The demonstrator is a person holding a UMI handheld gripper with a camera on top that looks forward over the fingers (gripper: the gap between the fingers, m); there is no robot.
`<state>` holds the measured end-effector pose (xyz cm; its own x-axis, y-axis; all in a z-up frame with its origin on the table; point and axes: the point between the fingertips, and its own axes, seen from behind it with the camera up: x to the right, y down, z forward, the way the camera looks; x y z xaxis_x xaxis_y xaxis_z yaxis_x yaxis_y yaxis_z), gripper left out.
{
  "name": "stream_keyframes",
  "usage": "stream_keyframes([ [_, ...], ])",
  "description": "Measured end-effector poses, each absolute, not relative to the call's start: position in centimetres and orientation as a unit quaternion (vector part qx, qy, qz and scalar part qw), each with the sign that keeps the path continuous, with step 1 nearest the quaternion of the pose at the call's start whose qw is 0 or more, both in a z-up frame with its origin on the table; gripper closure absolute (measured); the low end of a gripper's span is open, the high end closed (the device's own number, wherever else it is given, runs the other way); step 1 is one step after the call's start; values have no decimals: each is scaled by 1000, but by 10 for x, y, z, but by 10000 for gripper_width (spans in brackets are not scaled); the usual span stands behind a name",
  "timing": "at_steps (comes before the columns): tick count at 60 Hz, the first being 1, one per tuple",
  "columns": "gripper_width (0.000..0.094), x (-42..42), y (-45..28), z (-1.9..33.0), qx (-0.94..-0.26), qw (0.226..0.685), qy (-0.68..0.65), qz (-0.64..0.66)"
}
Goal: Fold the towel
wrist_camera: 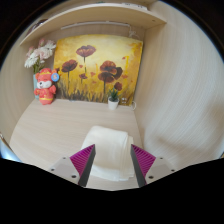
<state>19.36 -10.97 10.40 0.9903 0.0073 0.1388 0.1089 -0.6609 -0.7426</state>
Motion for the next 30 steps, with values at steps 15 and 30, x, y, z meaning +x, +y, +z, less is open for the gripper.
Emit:
stream_keyframes([
  [15,204,102,-164,196,-882,471,-15,-17],
  [30,174,34,-243,222,-868,495,-17,1],
])
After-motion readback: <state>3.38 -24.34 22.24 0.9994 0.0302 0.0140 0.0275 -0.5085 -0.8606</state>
